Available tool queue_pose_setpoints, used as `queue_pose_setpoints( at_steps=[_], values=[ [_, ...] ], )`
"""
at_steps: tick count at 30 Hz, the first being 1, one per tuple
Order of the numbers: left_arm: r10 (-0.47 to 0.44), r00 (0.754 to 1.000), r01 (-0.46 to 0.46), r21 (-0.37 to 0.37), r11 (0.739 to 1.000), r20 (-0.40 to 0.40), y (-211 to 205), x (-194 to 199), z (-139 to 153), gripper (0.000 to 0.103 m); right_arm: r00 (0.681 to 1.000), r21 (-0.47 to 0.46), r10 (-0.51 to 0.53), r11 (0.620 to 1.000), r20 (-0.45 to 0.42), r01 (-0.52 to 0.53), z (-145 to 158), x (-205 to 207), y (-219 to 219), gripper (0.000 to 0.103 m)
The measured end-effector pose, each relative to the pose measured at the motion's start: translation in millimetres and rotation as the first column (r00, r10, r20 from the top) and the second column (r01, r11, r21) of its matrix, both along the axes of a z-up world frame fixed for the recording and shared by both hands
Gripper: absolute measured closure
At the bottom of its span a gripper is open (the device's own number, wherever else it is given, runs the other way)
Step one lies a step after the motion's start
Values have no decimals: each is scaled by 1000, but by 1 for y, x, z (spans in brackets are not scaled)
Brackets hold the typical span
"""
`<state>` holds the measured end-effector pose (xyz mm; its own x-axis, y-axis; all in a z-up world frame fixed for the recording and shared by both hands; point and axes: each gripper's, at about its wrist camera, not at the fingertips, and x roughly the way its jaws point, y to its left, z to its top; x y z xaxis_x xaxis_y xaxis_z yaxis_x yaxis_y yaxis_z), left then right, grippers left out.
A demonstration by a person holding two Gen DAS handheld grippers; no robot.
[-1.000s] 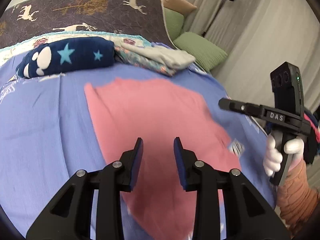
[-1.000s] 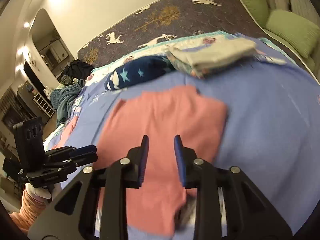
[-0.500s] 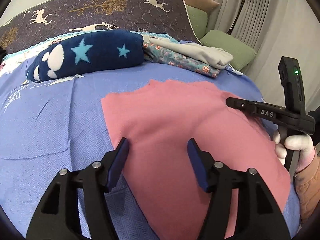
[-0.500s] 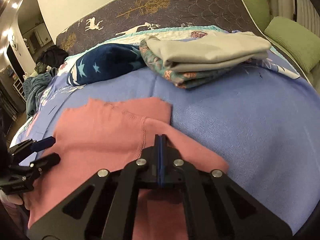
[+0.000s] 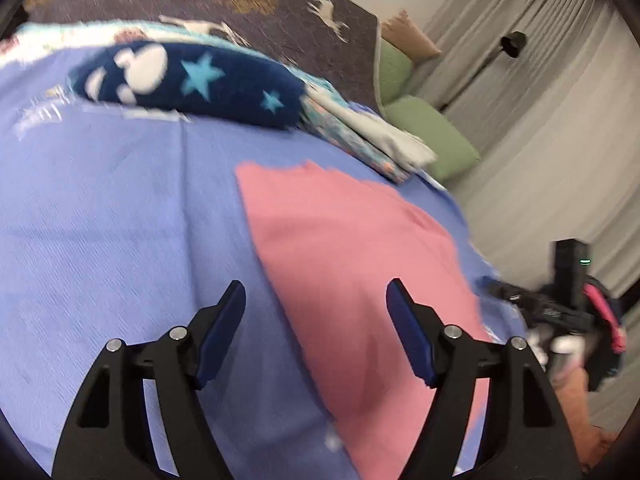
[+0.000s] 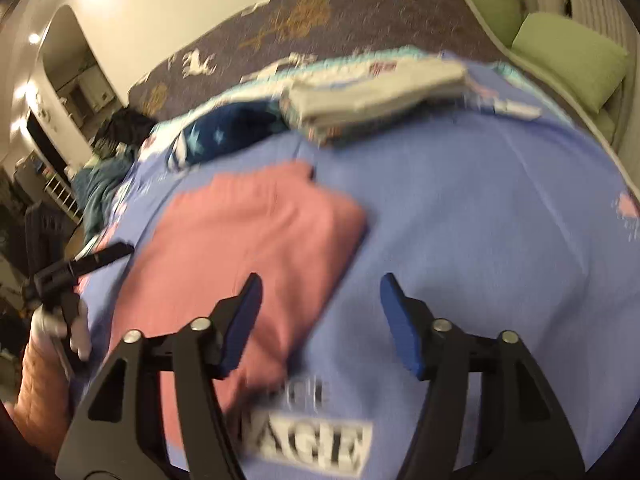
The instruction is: Fold small clothes
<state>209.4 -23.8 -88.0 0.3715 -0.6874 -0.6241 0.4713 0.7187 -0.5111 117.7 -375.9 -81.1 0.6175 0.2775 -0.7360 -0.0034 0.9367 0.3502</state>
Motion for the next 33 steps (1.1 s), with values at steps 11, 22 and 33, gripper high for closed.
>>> queue_pose_setpoints(
  at_steps=[11,22,33],
  values=[
    [-98,994,97,-5,995,-55,-43,15,-21,27,988,116,147,983,-41,-141,-19,36,27,18],
    [-128,990,127,-20,992,-66,-64,60,-23,32,962,280,271,925,-12,-257,-25,96,36,20],
    [-51,998,51,-13,999,-29,-55,54,-9,82,981,174,192,966,13,-191,-16,87,45,80]
  ],
)
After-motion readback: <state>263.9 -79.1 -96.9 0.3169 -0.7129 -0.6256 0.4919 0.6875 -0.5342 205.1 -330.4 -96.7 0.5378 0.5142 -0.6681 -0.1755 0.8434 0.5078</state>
